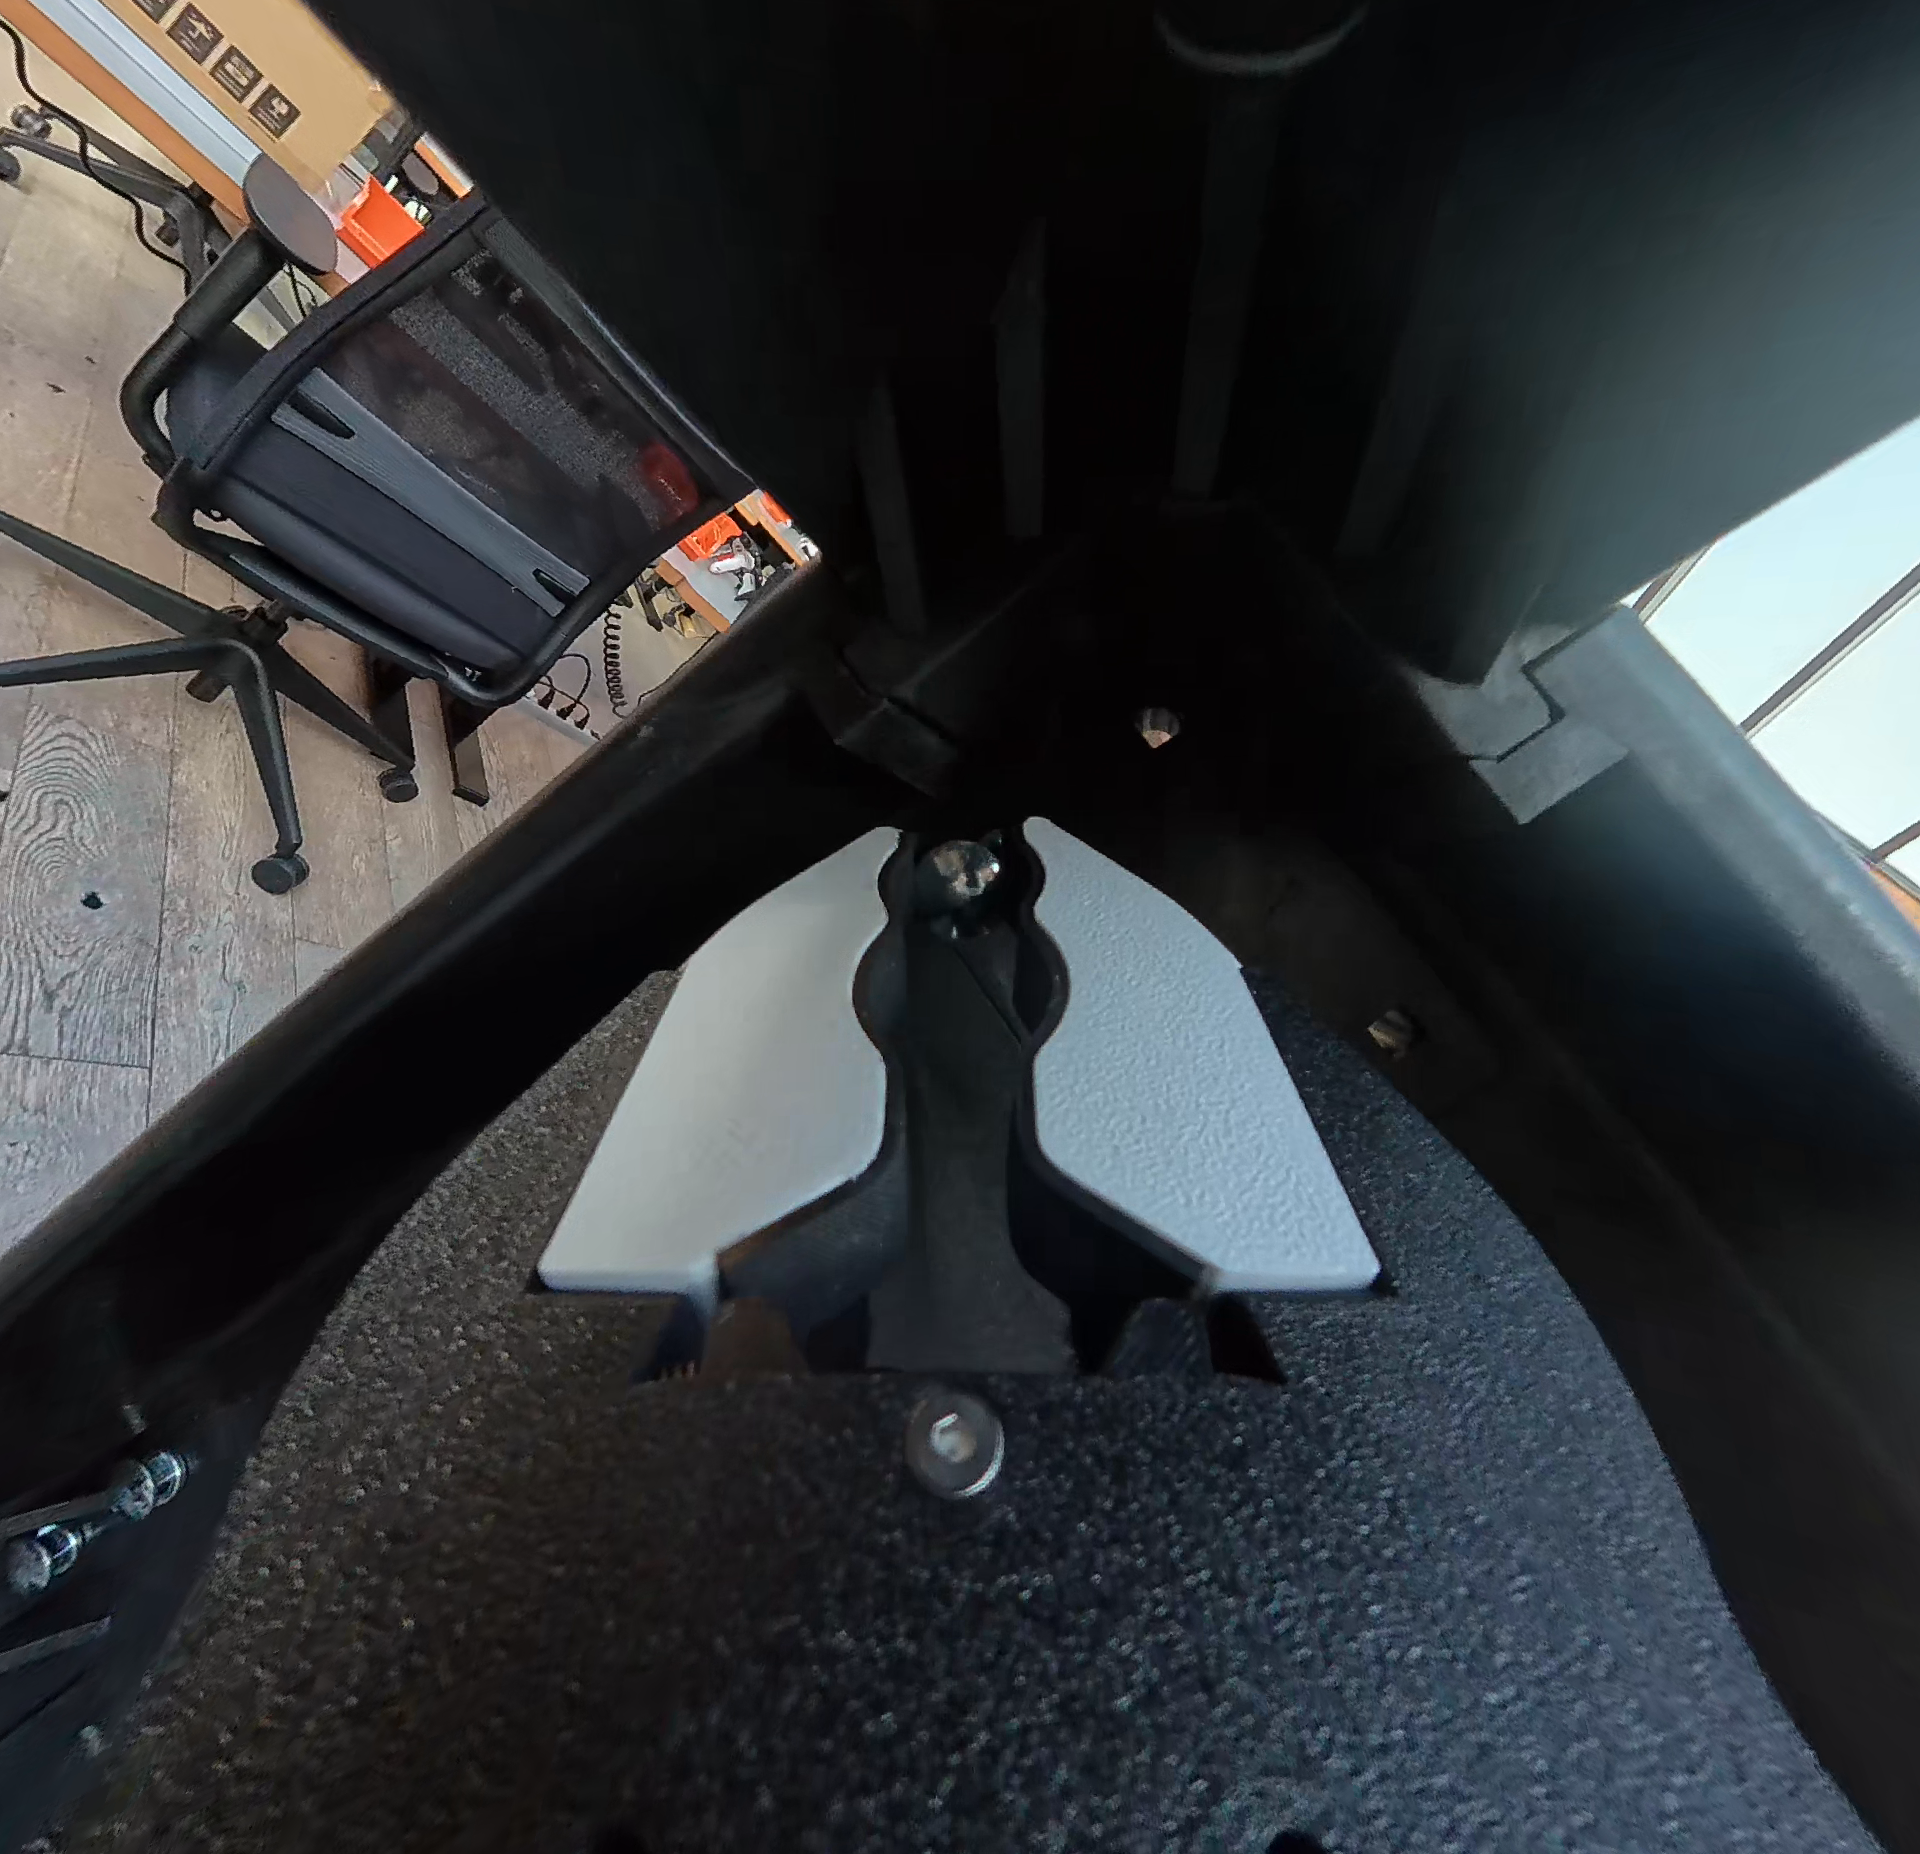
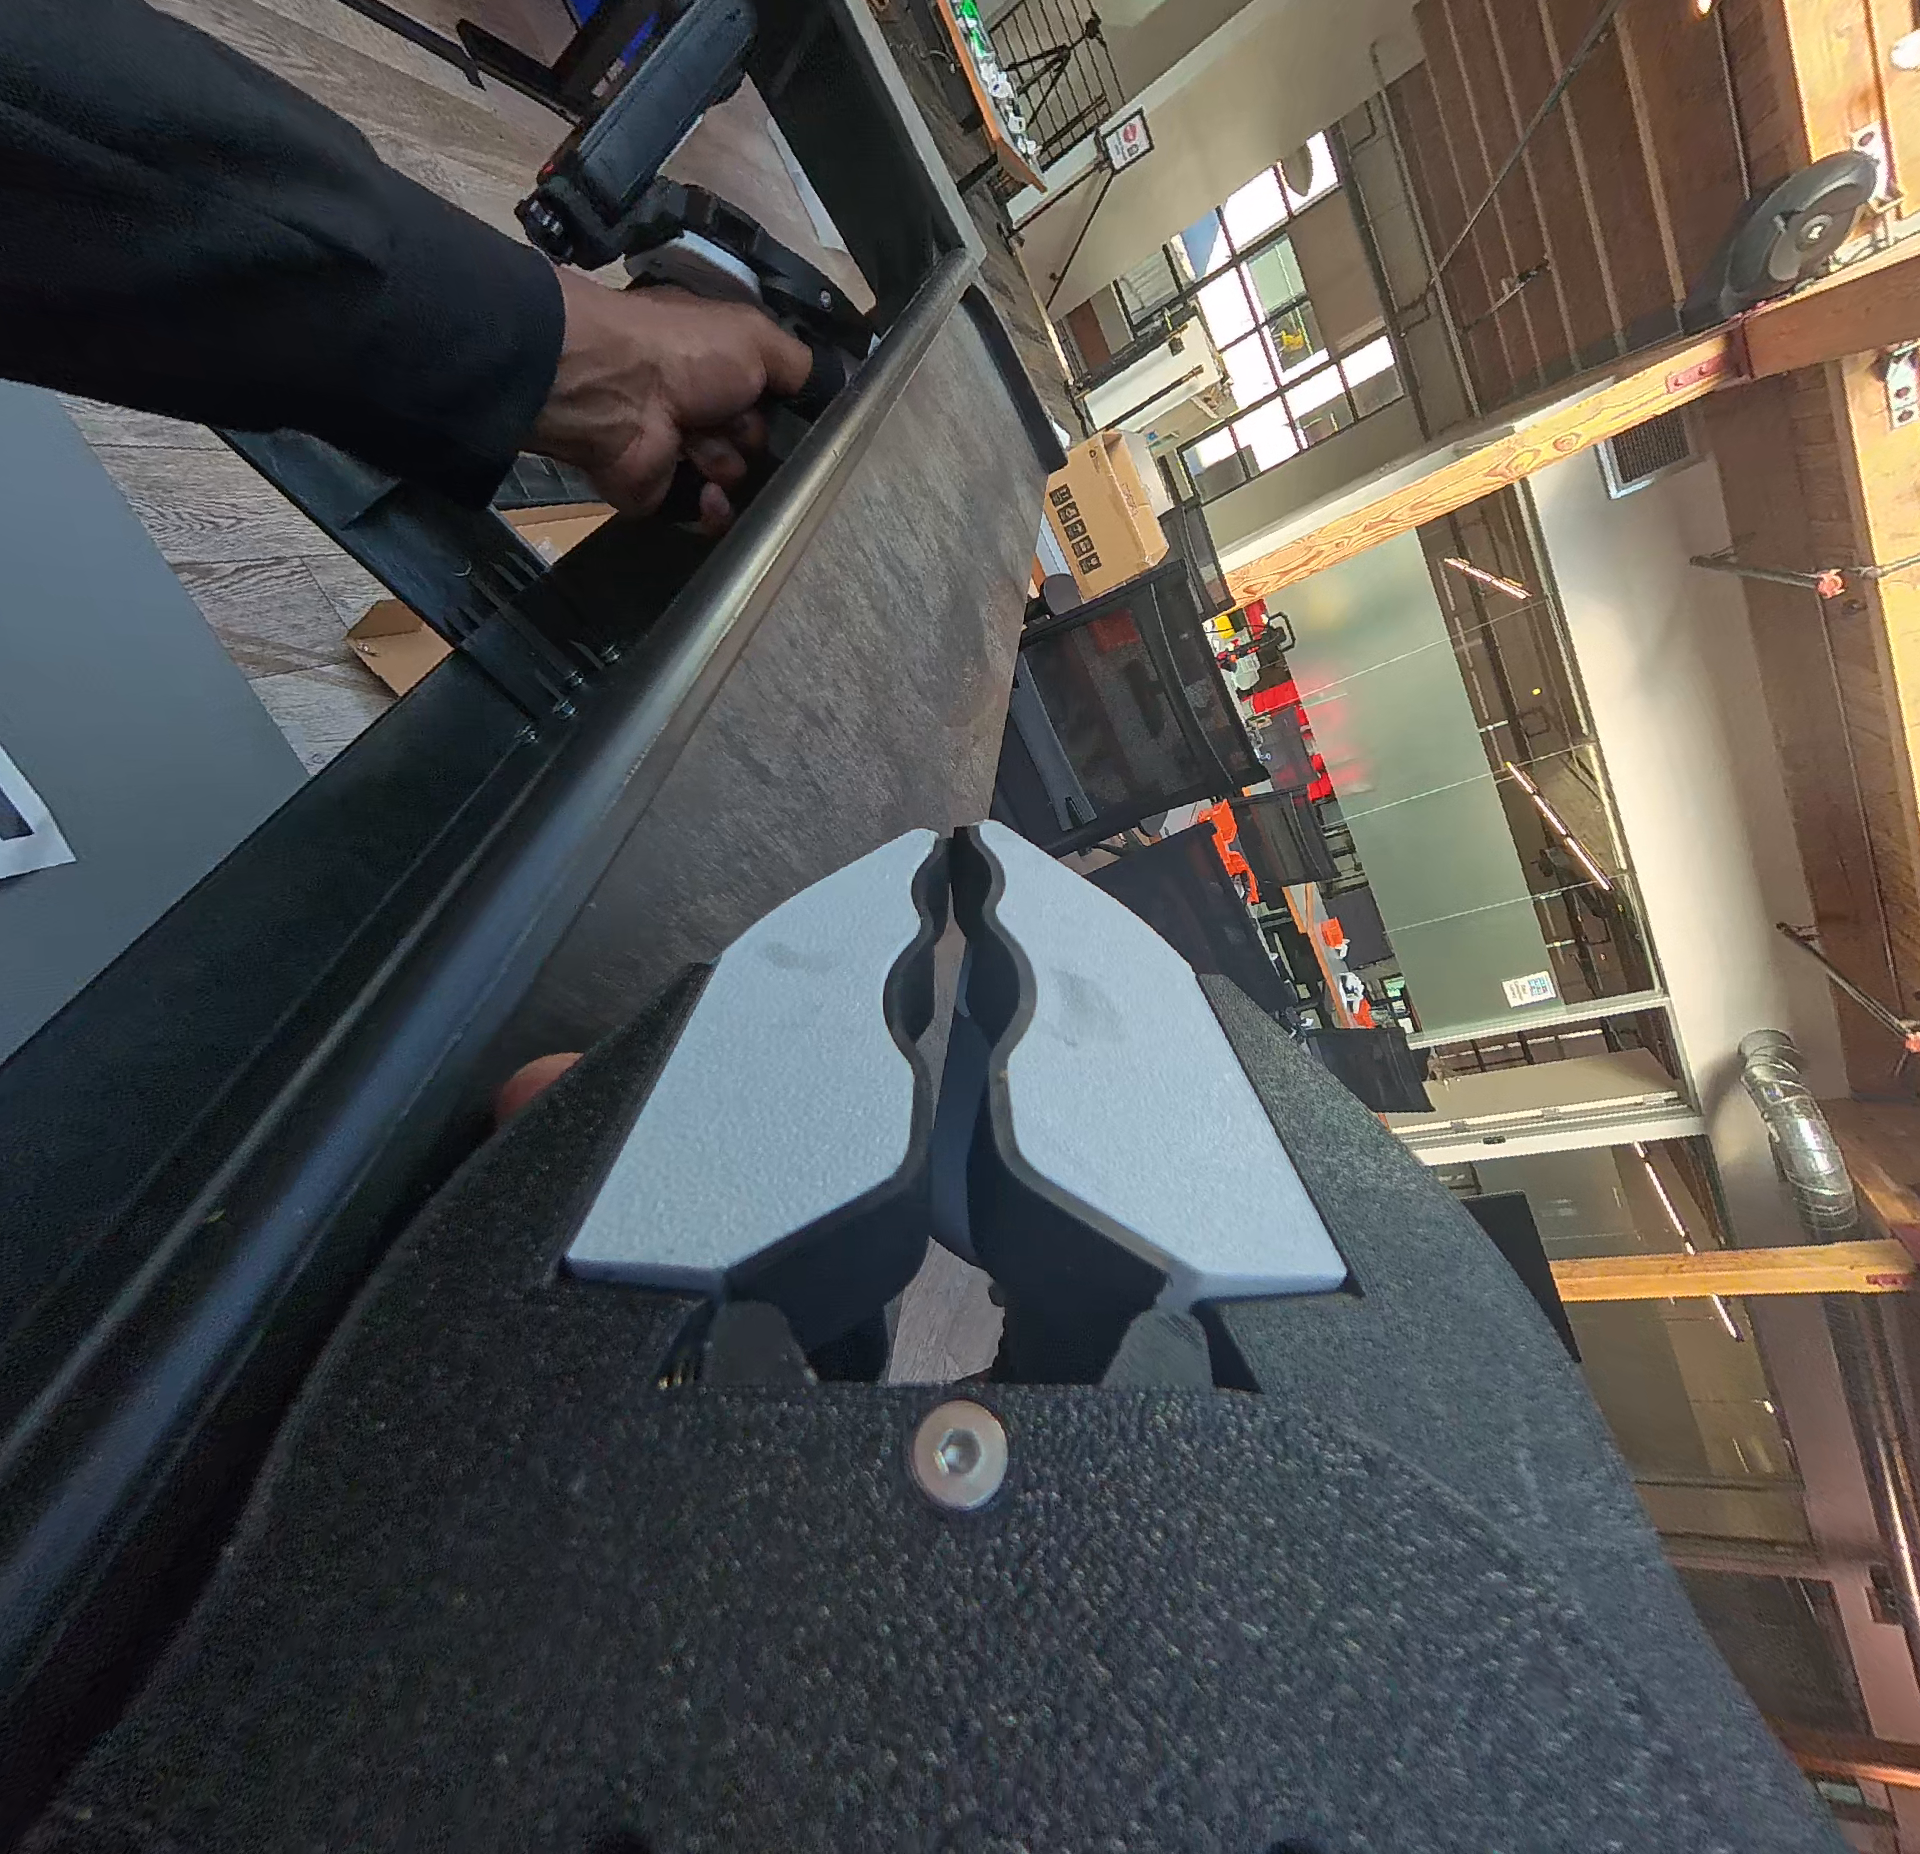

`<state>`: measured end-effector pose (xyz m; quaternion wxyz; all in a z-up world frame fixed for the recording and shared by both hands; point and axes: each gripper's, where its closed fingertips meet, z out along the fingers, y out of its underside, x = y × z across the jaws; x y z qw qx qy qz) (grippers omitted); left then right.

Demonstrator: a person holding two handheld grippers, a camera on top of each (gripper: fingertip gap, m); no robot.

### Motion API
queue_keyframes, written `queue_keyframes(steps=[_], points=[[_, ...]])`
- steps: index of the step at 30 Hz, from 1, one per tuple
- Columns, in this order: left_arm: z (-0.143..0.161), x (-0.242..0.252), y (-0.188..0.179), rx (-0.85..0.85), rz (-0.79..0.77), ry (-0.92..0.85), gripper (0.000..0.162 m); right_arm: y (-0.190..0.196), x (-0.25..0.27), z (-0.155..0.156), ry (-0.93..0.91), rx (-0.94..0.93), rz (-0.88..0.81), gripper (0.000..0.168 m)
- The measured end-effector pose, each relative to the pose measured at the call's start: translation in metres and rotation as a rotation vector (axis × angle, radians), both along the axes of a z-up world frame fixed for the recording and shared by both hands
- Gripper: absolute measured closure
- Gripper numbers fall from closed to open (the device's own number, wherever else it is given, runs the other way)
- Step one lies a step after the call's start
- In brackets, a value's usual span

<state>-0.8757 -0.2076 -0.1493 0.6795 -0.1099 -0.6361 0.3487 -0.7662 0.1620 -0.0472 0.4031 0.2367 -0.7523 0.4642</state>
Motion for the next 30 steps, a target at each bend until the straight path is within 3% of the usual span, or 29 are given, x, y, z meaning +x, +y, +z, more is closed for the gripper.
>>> queue_keyframes(steps=[13,30], points=[[-0.002,-0.002,-0.002,0.050,-0.015,-0.056,0.146,0.000,0.000,0.000,0.002,0.002,0.000,0.168],[0.002,-0.004,-0.012,0.150,0.120,-0.036,0.145,0.000,0.000,0.000,0.000,0.005,0.004,0.168]])
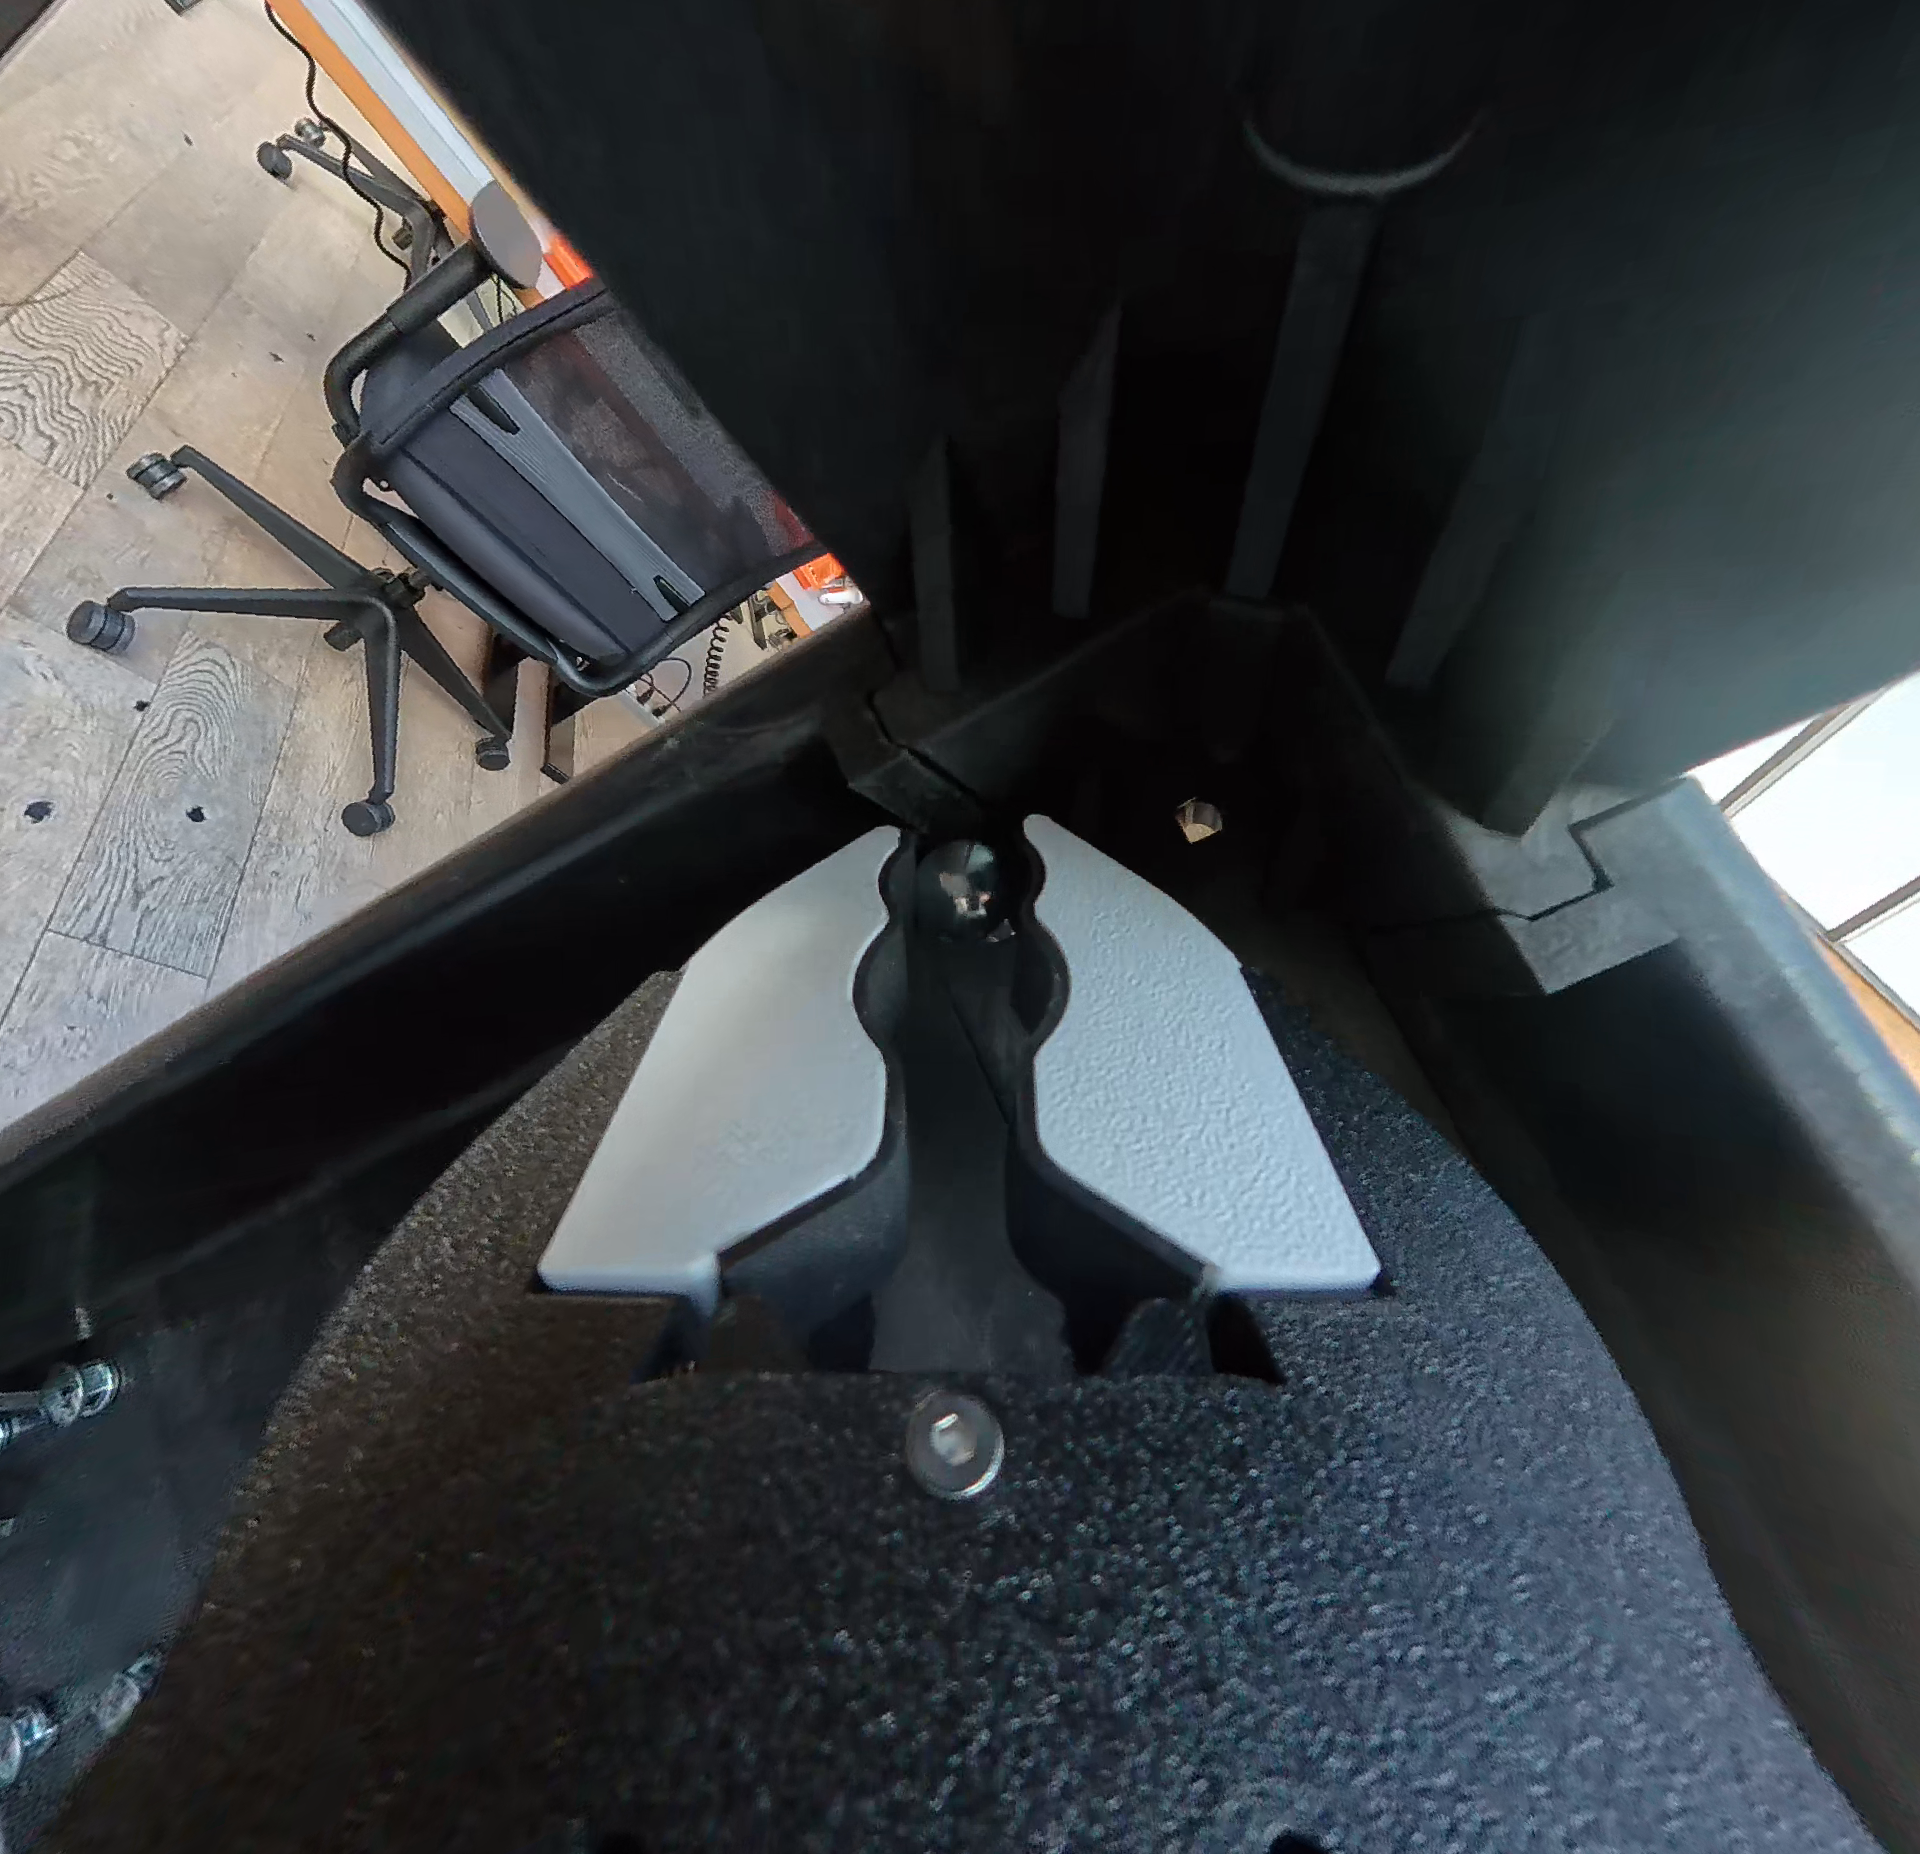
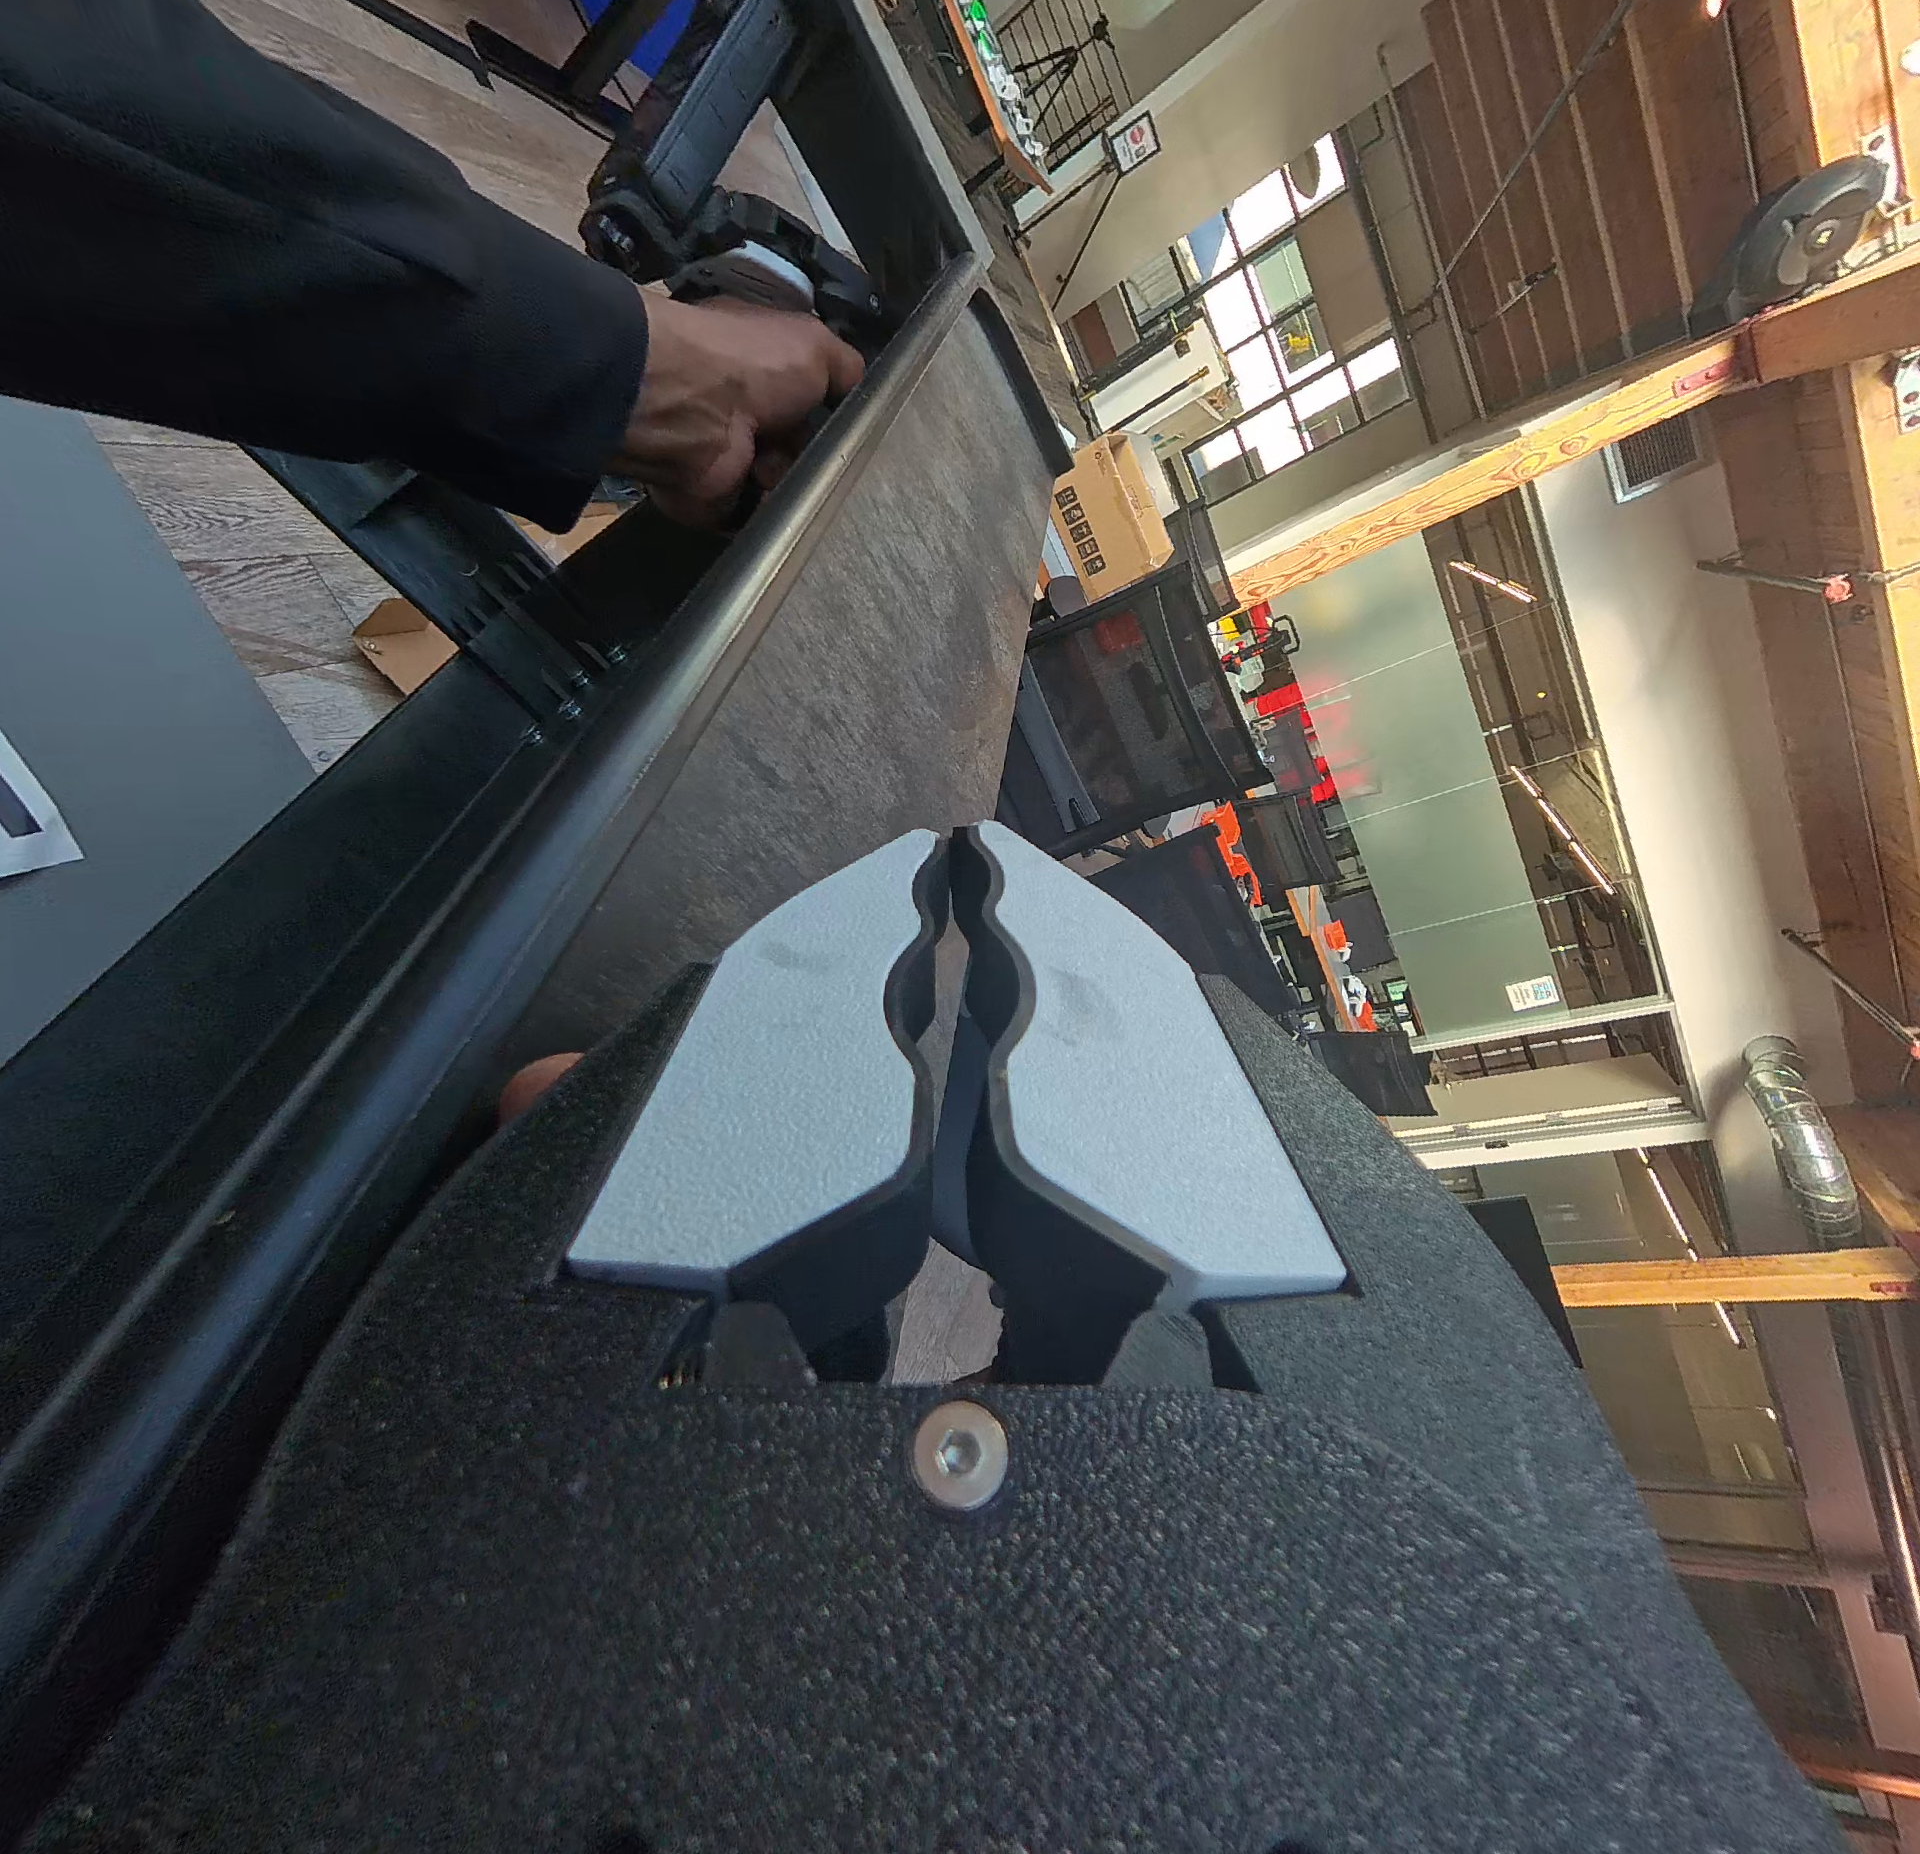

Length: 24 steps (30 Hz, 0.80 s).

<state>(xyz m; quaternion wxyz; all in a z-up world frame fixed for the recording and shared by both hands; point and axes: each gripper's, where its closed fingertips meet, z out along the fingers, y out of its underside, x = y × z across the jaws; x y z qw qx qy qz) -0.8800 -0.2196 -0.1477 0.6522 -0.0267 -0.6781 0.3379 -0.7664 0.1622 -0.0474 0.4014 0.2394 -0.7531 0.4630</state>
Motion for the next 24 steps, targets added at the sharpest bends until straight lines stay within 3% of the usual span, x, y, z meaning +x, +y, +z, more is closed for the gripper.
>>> queue_keyframes(steps=[4,16,24], points=[[-0.004,-0.009,0.006,0.085,-0.058,0.045,0.146,0.000,0.001,0.000,0.000,0.001,0.003,0.168],[-0.003,-0.020,0.006,0.028,-0.017,0.020,0.145,-0.001,0.001,-0.001,-0.003,0.002,0.009,0.168],[0.000,-0.020,0.008,0.084,-0.092,0.150,0.145,0.000,0.001,-0.001,-0.004,0.002,0.008,0.168]])
